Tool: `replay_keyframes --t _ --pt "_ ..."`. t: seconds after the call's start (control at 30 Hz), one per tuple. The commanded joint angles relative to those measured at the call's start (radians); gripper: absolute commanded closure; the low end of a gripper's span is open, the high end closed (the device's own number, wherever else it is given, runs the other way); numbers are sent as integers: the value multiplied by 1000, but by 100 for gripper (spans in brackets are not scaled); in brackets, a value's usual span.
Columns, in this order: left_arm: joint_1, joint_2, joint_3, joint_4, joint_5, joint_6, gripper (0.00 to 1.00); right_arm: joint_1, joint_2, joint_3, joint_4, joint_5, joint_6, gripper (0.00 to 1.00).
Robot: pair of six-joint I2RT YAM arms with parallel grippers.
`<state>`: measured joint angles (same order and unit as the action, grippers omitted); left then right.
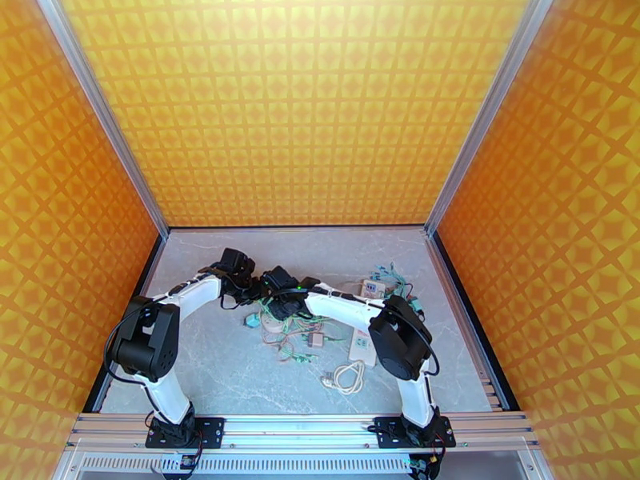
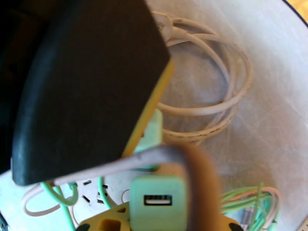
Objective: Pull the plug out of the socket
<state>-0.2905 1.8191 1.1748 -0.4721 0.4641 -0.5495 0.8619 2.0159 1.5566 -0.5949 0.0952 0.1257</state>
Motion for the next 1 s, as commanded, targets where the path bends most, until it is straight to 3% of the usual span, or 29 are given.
replay_keyframes --t 0.0,0.23,0.7,0.97 --pt "-60 151 -107 -231 -114 13 76 72 5 43 108 -67 -82 92" --pt "-60 121 -92 -258 -138 20 76 -17 -35 0 145 -109 -42 93" --pt "3 -67 162 -430 -240 50 69 -5 -40 -62 380 -136 12 95" --pt "2 -52 78 -397 -231 46 64 -5 -11 -89 373 -155 38 93"
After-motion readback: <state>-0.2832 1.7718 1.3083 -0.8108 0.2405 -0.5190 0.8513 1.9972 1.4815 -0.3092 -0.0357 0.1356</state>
